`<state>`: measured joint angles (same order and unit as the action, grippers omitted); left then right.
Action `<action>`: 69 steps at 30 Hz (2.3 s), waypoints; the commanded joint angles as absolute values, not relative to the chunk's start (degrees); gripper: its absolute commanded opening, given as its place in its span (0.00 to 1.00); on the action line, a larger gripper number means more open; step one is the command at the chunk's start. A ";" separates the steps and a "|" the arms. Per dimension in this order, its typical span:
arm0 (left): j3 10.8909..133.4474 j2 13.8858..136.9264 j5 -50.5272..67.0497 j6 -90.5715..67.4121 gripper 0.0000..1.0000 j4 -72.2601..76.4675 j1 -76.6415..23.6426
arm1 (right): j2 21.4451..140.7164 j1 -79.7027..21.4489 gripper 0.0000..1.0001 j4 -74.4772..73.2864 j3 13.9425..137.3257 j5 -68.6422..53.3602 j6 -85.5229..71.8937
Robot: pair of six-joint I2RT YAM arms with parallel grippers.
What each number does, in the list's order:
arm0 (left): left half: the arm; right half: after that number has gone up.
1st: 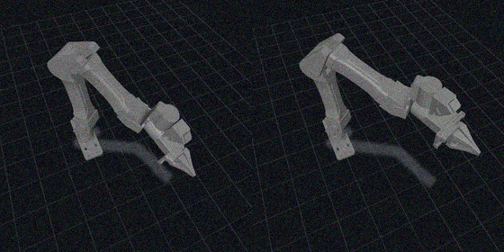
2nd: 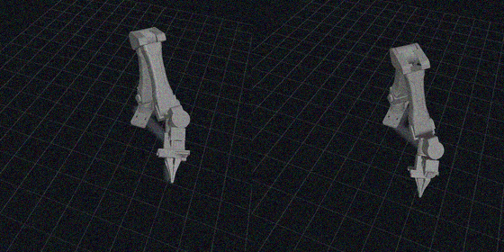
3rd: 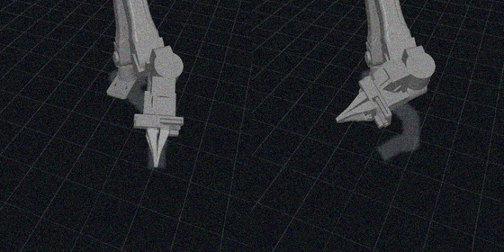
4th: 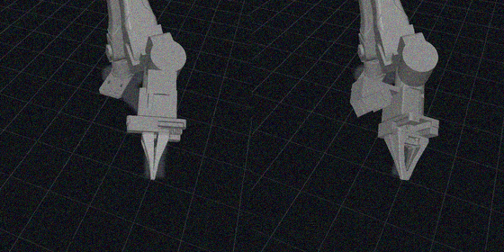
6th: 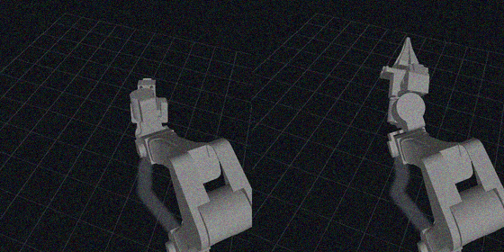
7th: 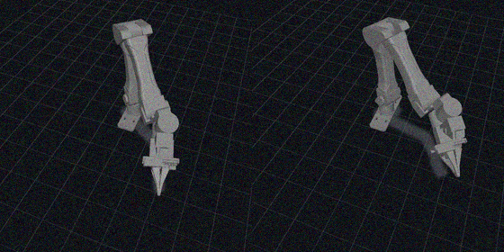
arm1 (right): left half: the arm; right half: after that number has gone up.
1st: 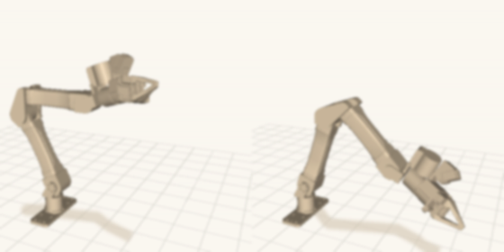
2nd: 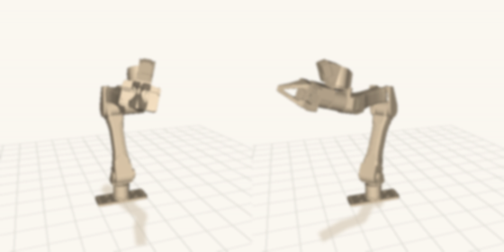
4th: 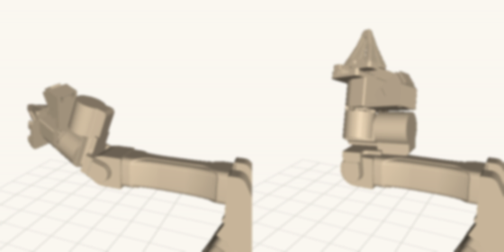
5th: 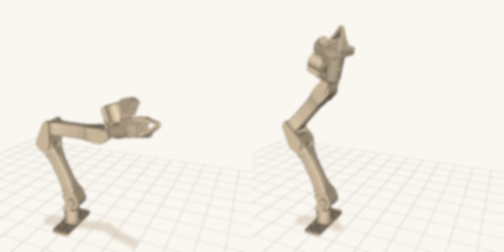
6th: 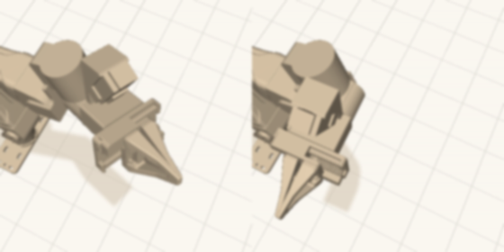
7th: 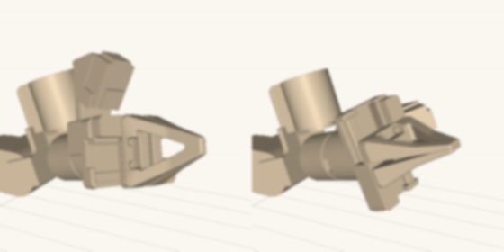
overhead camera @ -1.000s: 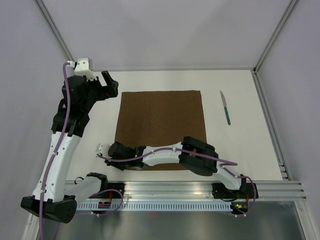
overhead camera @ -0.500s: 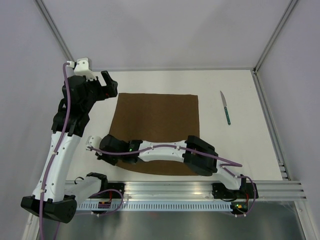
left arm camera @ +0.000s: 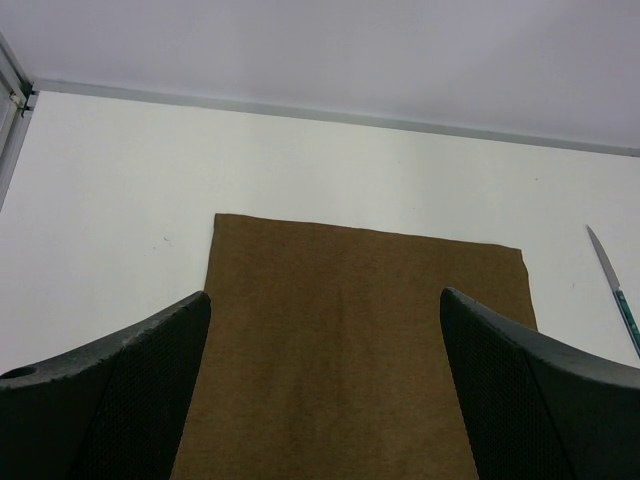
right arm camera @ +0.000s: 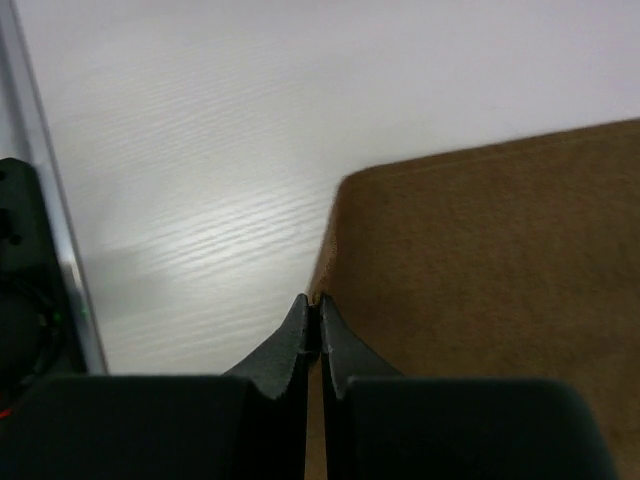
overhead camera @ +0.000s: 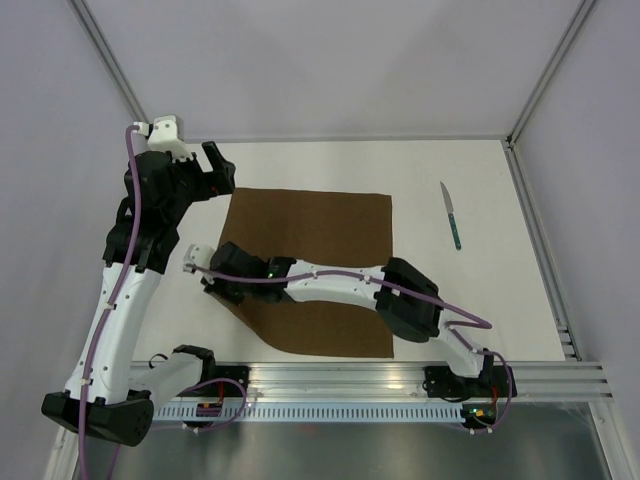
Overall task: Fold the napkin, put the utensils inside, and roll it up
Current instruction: Fold the napkin at the center of the board.
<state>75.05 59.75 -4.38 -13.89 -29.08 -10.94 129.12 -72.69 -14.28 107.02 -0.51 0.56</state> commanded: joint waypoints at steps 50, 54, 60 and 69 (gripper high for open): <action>79.89 62.93 -2.02 -14.59 1.00 -23.47 -10.81 | 112.32 -26.28 0.00 -12.04 86.92 0.26 11.95; 79.80 63.46 -1.93 -14.59 1.00 -23.20 -10.90 | 112.94 -25.14 0.00 -11.78 86.92 0.26 11.95; 79.89 64.07 -1.76 -14.59 1.00 -23.03 -10.81 | 114.34 -24.00 0.01 -11.51 87.63 0.61 12.66; 79.89 64.95 -1.23 -14.59 1.00 -22.85 -10.81 | 116.45 -22.85 0.01 -11.34 88.86 1.14 13.18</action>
<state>77.32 64.73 -2.44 -13.96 -24.95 -10.94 115.46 -23.83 -12.91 87.02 -0.12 12.32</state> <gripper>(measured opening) 0.993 0.076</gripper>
